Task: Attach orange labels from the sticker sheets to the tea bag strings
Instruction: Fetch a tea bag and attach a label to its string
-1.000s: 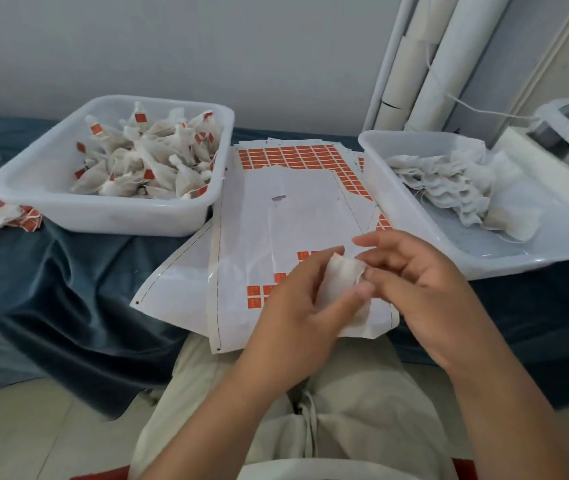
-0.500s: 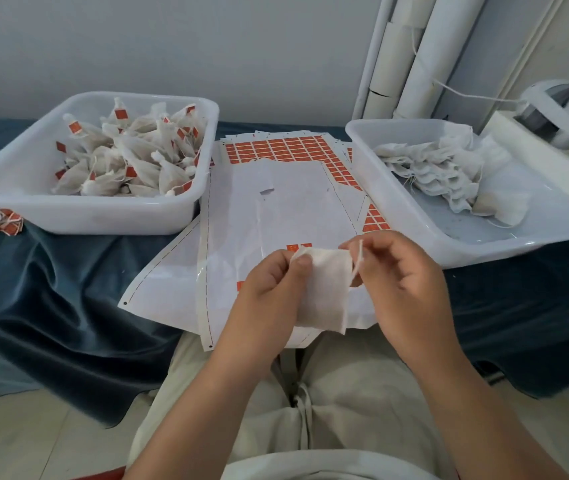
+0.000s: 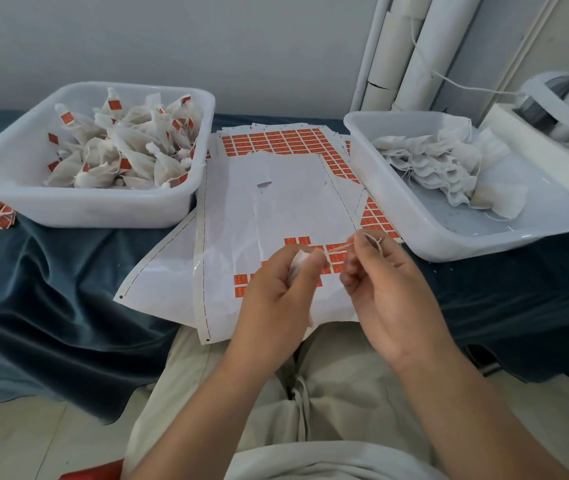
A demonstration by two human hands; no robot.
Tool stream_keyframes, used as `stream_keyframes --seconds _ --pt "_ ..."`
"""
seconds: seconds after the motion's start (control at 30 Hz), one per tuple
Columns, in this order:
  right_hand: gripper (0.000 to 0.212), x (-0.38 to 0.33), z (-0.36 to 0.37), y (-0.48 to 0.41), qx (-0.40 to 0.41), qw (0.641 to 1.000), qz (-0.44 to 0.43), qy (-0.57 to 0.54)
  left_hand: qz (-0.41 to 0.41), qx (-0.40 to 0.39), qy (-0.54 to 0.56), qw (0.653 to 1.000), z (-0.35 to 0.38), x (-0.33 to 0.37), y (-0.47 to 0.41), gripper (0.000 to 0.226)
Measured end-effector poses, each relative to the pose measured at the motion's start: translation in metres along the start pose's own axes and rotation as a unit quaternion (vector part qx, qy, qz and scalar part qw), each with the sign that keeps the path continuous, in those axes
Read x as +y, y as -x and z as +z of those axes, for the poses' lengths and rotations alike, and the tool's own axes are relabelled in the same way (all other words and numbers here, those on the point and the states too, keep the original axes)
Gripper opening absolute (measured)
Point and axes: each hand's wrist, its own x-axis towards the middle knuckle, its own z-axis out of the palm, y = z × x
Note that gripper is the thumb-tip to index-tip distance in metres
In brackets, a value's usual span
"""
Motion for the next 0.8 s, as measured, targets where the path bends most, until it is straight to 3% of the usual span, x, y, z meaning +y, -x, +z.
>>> stream_keyframes --seconds 0.1,0.33,0.53,0.8 --pt "0.024 -0.003 0.000 -0.003 0.007 0.998 0.012 -0.057 -0.007 -0.004 -0.009 1.000 -0.002 -0.008 -0.002 0.033" --pt "0.019 -0.003 -0.003 -0.003 -0.014 0.999 0.008 0.033 0.045 -0.040 -0.086 0.994 -0.003 -0.016 -0.003 0.021" --pt "0.020 0.001 -0.003 0.000 0.004 0.998 -0.050 0.031 0.063 -0.049 -0.138 0.987 0.002 -0.015 0.001 0.035" --pt "0.014 -0.003 -0.003 -0.003 0.002 1.000 0.004 -0.019 0.032 -0.084 -0.130 0.987 -0.008 -0.019 -0.004 0.040"
